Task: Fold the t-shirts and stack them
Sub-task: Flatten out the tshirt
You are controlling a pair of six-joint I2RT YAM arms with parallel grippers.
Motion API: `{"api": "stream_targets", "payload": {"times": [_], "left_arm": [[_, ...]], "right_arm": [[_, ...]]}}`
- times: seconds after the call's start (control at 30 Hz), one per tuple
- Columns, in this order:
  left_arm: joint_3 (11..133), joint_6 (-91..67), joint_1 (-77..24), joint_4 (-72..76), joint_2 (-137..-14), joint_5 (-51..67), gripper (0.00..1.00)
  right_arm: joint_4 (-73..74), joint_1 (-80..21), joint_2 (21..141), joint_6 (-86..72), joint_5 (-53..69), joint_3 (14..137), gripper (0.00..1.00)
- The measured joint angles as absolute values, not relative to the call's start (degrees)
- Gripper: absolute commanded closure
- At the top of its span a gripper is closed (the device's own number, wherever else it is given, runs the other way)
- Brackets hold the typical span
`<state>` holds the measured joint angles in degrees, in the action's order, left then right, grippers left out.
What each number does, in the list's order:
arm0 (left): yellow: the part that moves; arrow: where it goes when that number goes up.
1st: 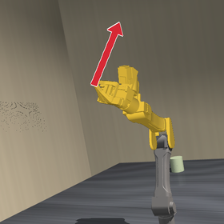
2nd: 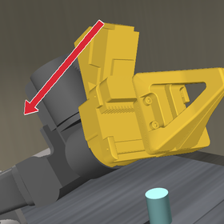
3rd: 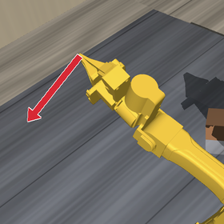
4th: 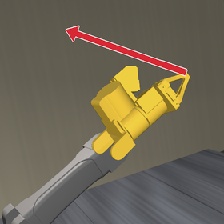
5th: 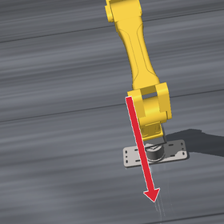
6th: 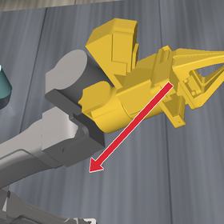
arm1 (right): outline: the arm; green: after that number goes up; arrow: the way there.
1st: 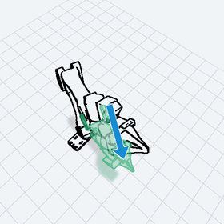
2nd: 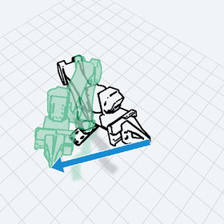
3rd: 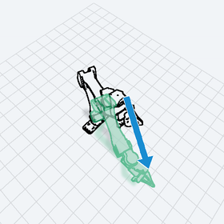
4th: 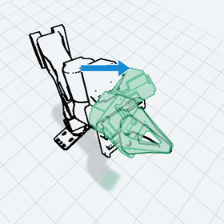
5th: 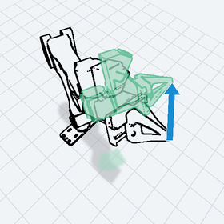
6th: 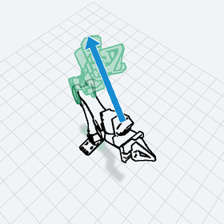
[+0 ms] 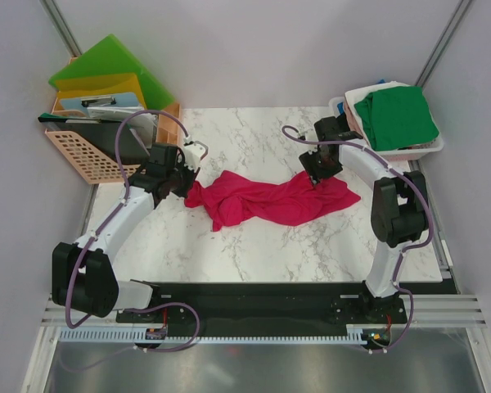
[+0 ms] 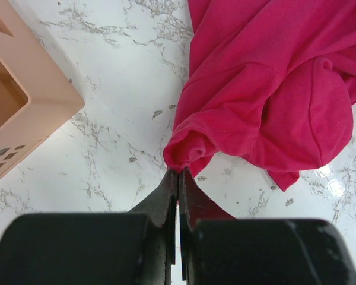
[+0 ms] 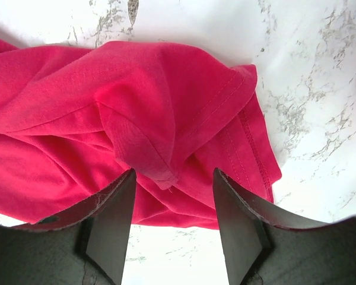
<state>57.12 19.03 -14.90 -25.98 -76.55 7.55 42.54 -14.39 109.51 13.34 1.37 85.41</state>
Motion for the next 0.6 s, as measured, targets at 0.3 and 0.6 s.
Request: {"api": "stream_targets", "payload": {"times": [0.3,0.6], "left_arm": [[57.12,19.2,-14.94,-25.98,-76.55,7.09,0.98],[57.12,19.22,-15.14,-25.98,-76.58,6.98,0.98]], "right_arm": [[42.61,-14.06,109.56,13.74,1.17,83.59,0.42],[39.94,-13.69,110.61,13.74,1.02,81.54,1.0]]}}
